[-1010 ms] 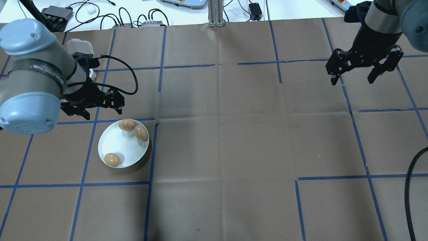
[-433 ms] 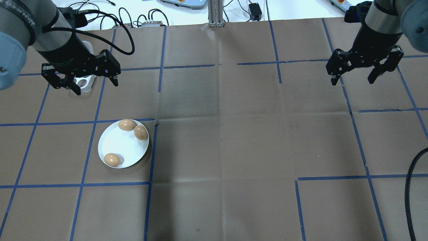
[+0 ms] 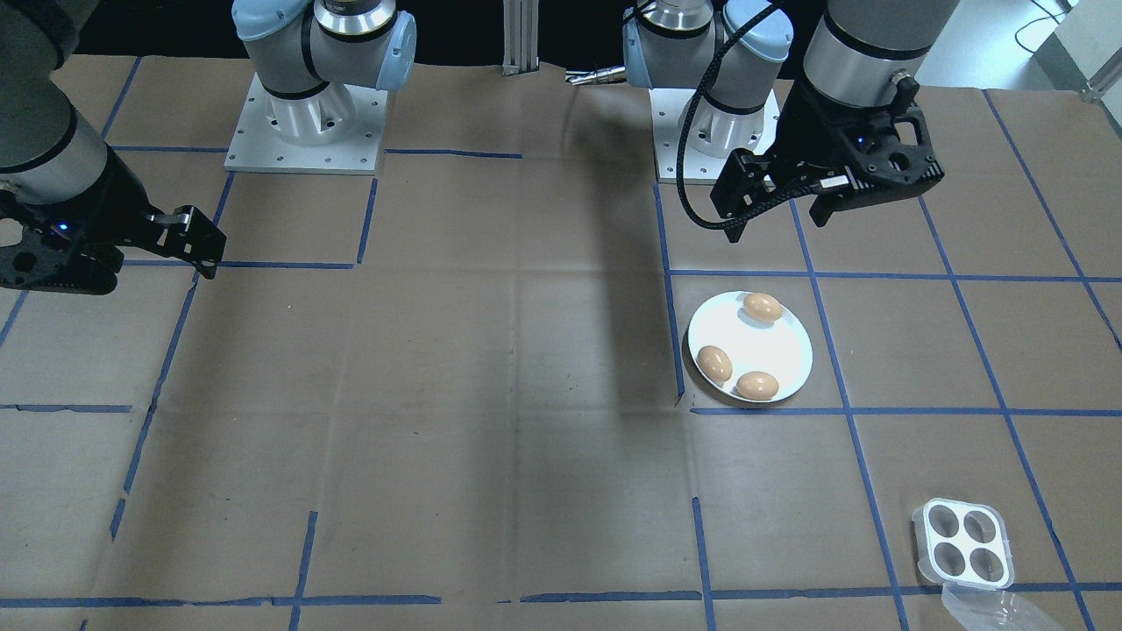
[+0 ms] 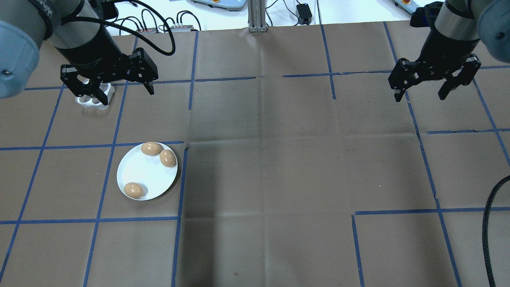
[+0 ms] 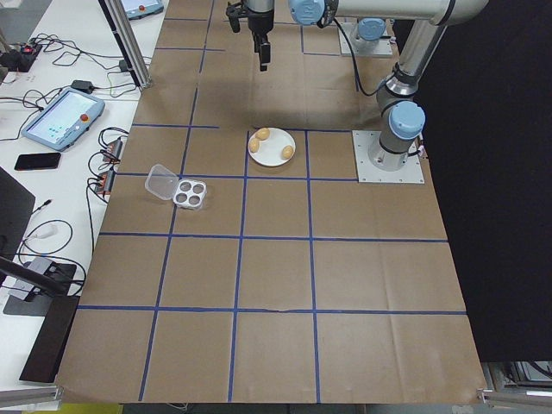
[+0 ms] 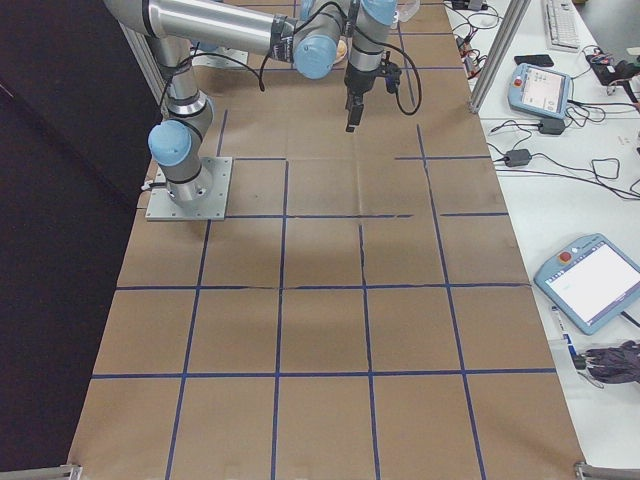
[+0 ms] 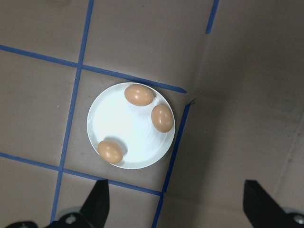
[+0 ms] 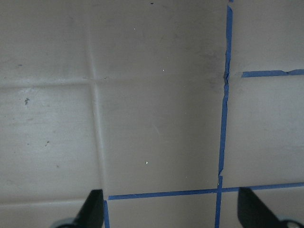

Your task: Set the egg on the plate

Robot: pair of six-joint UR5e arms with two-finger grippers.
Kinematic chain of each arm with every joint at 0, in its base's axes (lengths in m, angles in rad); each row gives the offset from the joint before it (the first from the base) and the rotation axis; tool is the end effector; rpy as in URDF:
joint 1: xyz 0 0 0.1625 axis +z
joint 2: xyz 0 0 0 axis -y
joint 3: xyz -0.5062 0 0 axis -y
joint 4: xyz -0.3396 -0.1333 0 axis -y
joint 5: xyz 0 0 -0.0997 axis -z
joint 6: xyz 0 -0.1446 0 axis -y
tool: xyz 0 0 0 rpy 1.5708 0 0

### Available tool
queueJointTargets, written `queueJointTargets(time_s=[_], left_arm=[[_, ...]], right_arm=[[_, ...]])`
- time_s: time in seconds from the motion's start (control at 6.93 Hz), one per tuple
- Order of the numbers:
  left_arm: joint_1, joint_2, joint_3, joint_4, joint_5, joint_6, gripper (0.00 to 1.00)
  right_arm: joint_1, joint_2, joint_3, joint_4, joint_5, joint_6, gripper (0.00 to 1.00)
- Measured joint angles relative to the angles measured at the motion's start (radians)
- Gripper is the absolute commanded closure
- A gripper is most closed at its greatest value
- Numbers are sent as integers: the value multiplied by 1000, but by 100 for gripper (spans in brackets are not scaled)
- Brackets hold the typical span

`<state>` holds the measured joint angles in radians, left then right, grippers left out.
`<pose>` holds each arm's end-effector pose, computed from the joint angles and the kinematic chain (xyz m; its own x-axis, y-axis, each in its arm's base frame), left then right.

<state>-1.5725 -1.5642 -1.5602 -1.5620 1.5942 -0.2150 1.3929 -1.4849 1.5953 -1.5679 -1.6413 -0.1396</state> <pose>-0.1307 -0.4394 0.5326 -0.9771 -0.2122 -0.0173 -0.2116 0.9769 -0.0304 0.0391 -0.4782 0.4748 -0.9981 0.0310 0.0536 0.0373 0.9919 0.1217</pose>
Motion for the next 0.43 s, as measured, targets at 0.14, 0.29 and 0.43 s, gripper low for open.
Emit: queueJointTargets(time_s=[0.14,0.29,0.43], left_arm=[[-18,-9,-1,3,0,1,0],[-25,-14,-6,6,-1,8,0],[-28,-17,-15,10,-5,14,0]], right_arm=[[0,0,0,0,0,0,0],[0,0,0,0,0,0,0],[0,0,0,0,0,0,0]])
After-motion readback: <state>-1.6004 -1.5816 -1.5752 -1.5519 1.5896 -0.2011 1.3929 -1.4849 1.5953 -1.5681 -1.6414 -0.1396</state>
